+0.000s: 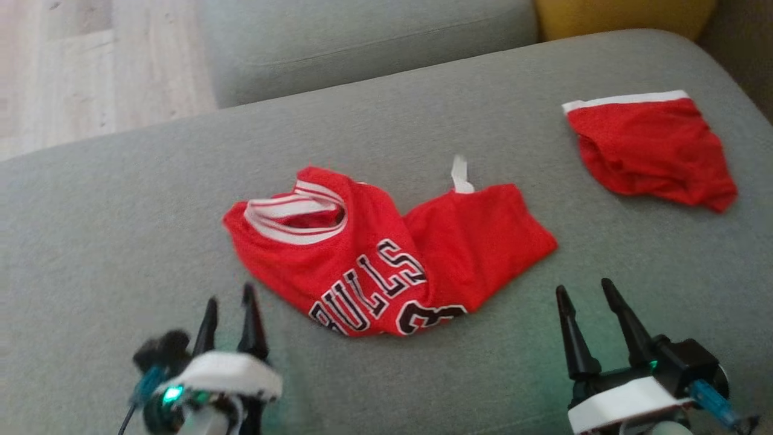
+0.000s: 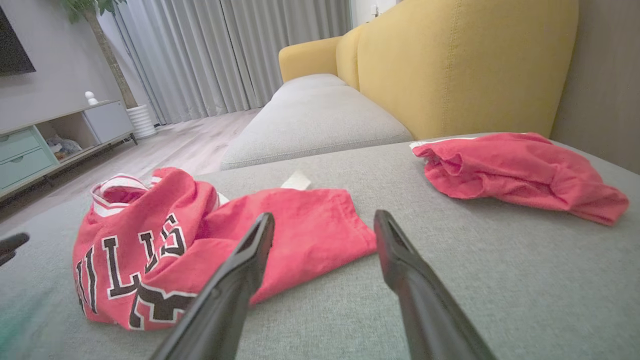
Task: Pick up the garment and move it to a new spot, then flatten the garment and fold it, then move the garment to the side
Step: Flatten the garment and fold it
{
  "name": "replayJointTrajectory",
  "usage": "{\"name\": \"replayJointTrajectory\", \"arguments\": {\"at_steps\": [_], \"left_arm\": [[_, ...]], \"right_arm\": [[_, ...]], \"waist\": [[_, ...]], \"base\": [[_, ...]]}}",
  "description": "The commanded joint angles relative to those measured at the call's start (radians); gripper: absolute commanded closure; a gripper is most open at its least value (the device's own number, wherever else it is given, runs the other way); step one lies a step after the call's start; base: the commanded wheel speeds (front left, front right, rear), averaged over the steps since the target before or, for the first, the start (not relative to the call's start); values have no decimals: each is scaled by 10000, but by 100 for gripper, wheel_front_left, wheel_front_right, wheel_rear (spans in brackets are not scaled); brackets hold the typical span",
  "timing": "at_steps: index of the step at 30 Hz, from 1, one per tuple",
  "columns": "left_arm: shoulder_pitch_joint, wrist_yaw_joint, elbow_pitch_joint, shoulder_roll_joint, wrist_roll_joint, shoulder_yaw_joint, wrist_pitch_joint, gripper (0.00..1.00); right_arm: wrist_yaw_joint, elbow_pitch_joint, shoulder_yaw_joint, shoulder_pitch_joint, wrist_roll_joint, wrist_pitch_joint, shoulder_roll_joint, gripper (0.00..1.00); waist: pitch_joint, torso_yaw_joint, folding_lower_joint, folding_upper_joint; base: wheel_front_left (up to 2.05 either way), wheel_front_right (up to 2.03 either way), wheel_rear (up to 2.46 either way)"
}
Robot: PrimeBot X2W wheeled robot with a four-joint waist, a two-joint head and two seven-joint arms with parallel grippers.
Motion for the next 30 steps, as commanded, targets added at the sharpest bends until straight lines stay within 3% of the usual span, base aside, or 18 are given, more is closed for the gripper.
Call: {"name": "replayJointTrajectory", "arguments": {"at_steps": [1, 8, 13, 16, 23, 30], "left_arm": [[-641, 23, -478, 103, 188, 470, -68, 0], [-161, -36, -1606, 468, 2178, 1400, -68, 0], [-1379, -569, -1656, 763, 3105, 817, -8, 0], [-2439, -884, -1308, 838, 3251, 174, 737, 0], [-4821, -1126, -437, 1084, 2931, -1375, 2887, 0], [-6231, -1134, -455, 1760, 920, -3881, 4826, 0]], "right_arm": [[67, -354, 139, -288, -59, -40, -101, 0], [67, -324, 135, -147, -64, -40, -166, 0], [67, -280, 354, -307, -60, -40, -138, 0], [67, -262, 498, -468, -12, -40, -151, 0], [67, -234, 641, -750, 34, -40, -149, 0], [67, -197, 751, -1060, 107, -40, -60, 0]], "waist": [[59, 271, 1, 0], [-55, 955, 1, 0], [28, 888, 1, 0], [171, 649, 1, 0], [670, -100, 1, 0], [1107, -572, 1, 0]], "base": [[0, 0, 0], [0, 0, 0], [0, 0, 0], [0, 0, 0], [0, 0, 0], [0, 0, 0]]}}
